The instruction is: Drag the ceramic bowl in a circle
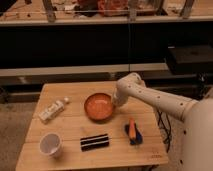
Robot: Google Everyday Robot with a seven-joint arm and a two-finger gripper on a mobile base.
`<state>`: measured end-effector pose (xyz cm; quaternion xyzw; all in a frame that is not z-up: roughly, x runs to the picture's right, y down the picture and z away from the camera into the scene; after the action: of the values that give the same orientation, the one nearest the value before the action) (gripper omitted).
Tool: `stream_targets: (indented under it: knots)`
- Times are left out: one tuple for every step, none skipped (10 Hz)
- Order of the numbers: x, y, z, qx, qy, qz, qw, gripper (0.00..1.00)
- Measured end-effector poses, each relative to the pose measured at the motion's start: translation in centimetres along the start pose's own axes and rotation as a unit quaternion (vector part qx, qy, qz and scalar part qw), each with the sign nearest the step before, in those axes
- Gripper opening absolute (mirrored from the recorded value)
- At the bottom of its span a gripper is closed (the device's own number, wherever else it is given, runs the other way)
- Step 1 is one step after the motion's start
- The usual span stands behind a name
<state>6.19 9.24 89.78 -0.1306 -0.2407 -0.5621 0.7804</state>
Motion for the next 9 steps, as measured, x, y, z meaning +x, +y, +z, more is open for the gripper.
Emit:
stream_targets:
  knots:
    - [0.0,0.0,0.0,0.0,-0.003,0.0,1.0,0.03]
    - [-0.1,0.1,0.0,0.0,-0.003,0.001,1.0,0.0]
    - [-0.2,0.1,-0.1,0.001,-0.002,0.0,1.0,0.0]
    - [-0.2,0.2,-0.2,0.002,0.0,0.001,1.0,0.0]
    - [-0.3,0.4,-0.5,0.008,0.003,0.004,1.0,0.0]
    - [-0.3,0.4,-0.8,0.016,0.005,0.006,0.9998,0.0]
    - [-0.5,0.7,-1.5,0.028,0.009,0.005,0.9996,0.0]
    - [-0.6,0.9,-2.0,0.035,0.013,0.004,0.9993,0.0]
    - [-0.7,1.5,-3.6,0.047,0.024,0.003,0.9986,0.0]
